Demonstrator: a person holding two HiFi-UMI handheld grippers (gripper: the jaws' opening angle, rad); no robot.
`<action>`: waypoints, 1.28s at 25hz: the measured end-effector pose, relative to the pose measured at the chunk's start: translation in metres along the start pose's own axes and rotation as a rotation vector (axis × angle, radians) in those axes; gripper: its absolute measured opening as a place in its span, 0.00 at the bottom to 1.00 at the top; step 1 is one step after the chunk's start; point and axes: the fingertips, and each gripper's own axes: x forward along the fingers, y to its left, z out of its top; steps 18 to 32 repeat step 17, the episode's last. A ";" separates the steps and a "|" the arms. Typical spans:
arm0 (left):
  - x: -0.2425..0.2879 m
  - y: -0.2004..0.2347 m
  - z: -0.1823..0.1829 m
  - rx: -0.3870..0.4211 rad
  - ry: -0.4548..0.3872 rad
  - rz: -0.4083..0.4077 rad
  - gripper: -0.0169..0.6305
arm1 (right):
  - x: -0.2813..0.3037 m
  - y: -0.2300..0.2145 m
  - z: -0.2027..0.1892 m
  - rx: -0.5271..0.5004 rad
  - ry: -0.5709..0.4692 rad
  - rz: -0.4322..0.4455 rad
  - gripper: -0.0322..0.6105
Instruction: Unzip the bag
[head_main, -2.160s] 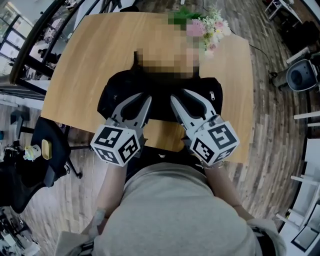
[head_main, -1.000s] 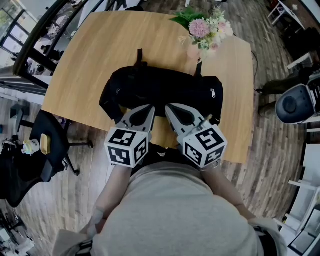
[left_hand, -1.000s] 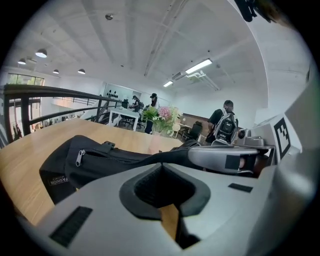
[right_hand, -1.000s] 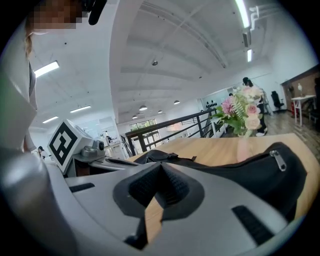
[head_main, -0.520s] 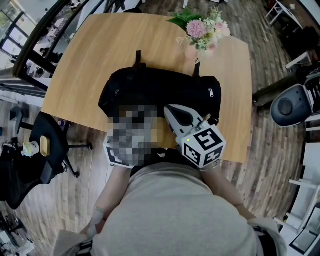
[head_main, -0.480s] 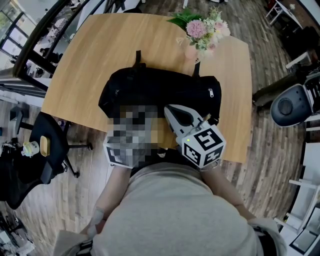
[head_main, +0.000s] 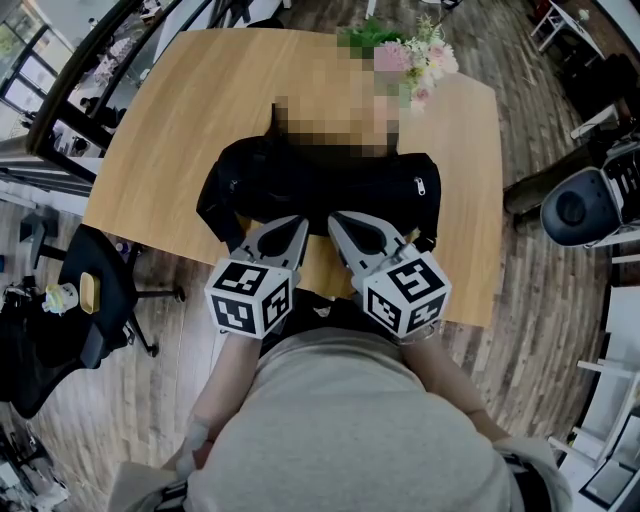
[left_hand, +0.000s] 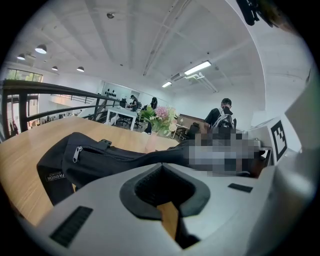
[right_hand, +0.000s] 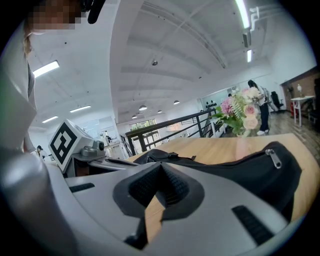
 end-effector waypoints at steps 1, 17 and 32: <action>0.000 -0.001 0.000 0.003 0.002 -0.009 0.05 | 0.000 0.001 -0.001 -0.001 0.002 0.001 0.06; 0.000 -0.004 -0.003 0.001 0.006 -0.025 0.05 | 0.001 0.000 -0.008 0.008 0.021 0.010 0.06; 0.000 -0.004 -0.003 0.001 0.006 -0.025 0.05 | 0.001 0.000 -0.008 0.008 0.021 0.010 0.06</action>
